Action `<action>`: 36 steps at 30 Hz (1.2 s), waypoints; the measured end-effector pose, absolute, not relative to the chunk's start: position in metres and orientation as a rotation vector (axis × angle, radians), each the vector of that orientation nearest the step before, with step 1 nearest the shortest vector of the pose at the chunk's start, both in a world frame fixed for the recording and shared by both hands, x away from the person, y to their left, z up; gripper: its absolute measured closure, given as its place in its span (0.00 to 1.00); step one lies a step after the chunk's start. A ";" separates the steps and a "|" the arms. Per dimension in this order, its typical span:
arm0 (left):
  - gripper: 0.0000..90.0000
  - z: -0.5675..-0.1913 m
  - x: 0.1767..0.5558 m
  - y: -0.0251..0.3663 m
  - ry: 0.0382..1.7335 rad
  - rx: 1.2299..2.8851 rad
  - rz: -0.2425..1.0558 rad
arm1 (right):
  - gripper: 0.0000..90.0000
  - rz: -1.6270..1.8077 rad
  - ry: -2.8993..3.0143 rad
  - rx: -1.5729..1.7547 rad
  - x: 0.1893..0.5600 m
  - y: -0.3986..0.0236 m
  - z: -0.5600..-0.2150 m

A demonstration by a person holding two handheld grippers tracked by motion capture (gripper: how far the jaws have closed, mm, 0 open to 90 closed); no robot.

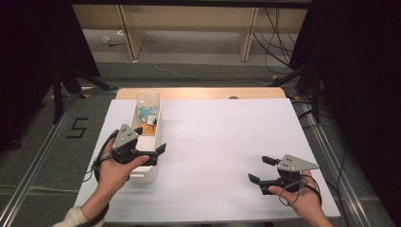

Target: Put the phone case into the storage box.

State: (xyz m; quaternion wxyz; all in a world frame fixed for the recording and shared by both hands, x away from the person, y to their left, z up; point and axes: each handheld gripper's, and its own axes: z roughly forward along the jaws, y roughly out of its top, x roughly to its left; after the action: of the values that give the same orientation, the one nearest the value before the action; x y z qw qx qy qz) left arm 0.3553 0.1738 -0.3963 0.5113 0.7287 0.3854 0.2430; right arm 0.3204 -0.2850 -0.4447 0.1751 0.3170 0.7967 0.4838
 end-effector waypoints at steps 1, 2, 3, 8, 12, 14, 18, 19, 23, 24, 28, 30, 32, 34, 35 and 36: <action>0.01 -0.397 0.355 0.174 0.931 1.753 0.583 | 0.19 1.368 2.258 0.899 0.320 -0.285 -0.445; 0.01 -0.397 0.354 0.174 0.935 1.750 0.581 | 0.19 1.368 2.258 0.899 0.320 -0.285 -0.445; 0.01 -0.397 0.353 0.174 0.934 1.750 0.580 | 0.19 1.368 2.258 0.899 0.320 -0.285 -0.445; 0.01 -0.399 0.351 0.174 0.923 1.758 0.581 | 0.19 1.370 2.258 0.897 0.320 -0.285 -0.445; 0.01 -0.400 0.349 0.173 0.921 1.755 0.581 | 0.19 1.369 2.258 0.899 0.320 -0.285 -0.445; 0.01 -0.400 0.348 0.174 0.918 1.759 0.579 | 0.19 1.369 2.258 0.899 0.320 -0.285 -0.445; 0.01 -0.403 0.346 0.174 0.914 1.763 0.575 | 0.19 1.368 2.258 0.899 0.321 -0.285 -0.445; 0.01 -0.403 0.345 0.173 0.913 1.764 0.574 | 0.19 1.369 2.257 0.898 0.321 -0.285 -0.445; 0.01 -0.404 0.344 0.173 0.897 1.772 0.582 | 0.19 1.369 2.258 0.898 0.321 -0.285 -0.445; 0.01 -0.404 0.343 0.172 0.896 1.772 0.584 | 0.19 1.369 2.258 0.898 0.320 -0.285 -0.445; 0.01 -0.406 0.342 0.172 0.885 1.774 0.584 | 0.19 1.369 2.257 0.898 0.321 -0.285 -0.445; 0.01 -0.407 0.342 0.173 0.879 1.777 0.584 | 0.19 1.368 2.257 0.898 0.321 -0.285 -0.445; 0.01 -0.407 0.341 0.173 0.876 1.778 0.581 | 0.19 1.370 2.257 0.898 0.321 -0.285 -0.445; 0.01 -0.408 0.340 0.173 0.872 1.780 0.581 | 0.19 1.369 2.257 0.898 0.321 -0.286 -0.445; 0.01 -0.408 0.340 0.173 0.869 1.780 0.580 | 0.19 1.369 2.257 0.898 0.321 -0.286 -0.445; 0.01 -0.409 0.339 0.173 0.866 1.779 0.579 | 0.19 1.369 2.257 0.898 0.321 -0.286 -0.445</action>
State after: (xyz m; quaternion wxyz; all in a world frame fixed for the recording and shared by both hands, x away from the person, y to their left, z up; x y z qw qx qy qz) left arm 0.3391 0.1731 -0.4088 0.5142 0.7400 0.3605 0.2408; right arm 0.3207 -0.2856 -0.4449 0.1760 0.3170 0.7969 0.4833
